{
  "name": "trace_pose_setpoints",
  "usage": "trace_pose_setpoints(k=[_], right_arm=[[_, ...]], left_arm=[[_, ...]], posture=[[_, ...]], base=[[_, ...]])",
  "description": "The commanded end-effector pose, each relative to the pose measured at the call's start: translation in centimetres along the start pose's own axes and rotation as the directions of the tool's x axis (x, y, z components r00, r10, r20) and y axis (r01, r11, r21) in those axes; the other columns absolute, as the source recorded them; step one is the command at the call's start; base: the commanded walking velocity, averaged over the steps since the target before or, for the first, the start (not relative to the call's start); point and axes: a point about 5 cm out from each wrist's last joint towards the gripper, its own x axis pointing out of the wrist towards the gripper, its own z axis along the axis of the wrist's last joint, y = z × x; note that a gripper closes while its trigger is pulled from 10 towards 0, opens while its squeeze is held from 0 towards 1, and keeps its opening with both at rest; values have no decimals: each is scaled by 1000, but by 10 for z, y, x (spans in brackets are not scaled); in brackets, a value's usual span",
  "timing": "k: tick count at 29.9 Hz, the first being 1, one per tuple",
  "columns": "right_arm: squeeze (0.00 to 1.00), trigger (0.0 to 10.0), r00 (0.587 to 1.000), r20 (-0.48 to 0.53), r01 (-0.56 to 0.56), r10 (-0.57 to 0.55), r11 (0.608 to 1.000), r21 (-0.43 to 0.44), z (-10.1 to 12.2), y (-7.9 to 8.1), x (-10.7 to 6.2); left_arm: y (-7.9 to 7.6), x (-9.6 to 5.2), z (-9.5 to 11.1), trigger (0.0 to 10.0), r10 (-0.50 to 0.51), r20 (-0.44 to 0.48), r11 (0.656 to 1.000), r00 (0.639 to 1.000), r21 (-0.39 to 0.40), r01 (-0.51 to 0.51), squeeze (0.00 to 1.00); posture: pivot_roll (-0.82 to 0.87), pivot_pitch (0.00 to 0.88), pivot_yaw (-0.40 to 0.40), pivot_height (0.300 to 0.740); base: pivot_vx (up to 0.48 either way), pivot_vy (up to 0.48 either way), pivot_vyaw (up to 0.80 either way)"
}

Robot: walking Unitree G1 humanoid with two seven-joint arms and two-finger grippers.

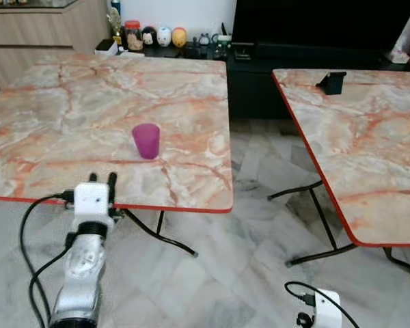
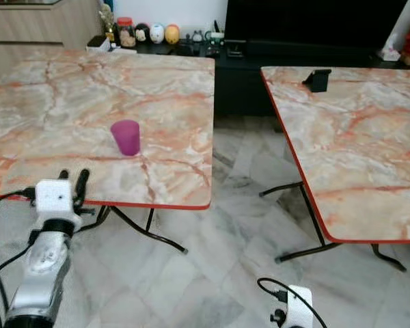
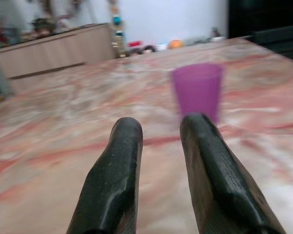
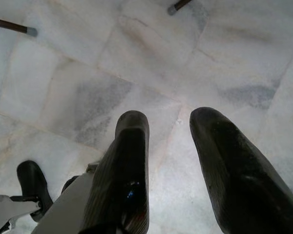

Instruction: Setting the table

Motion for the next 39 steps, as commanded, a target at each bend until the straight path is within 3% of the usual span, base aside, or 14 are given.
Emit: trace_pose_setpoints(k=[1,7,39], right_arm=[[0,10000,1000,-12,4,-4,1000,8,-3,-1,-1],[0,10000,1000,-11,3,-3,1000,12,-3,0,0],[0,10000,1000,-2,1,-1,1000,1,-2,2,0]], left_arm=[[-5,3,2,10000,-15,-11,1000,1000,-10,14,0],[-18,9,4,10000,-49,-12,998,999,-40,48,0],[-26,22,18,10000,-90,14,995,996,-44,90,0]], posture=[[119,0,-49,715],[113,0,-44,715],[112,0,-36,715]], base=[[0,0,0],[0,0,0],[0,246,0]])
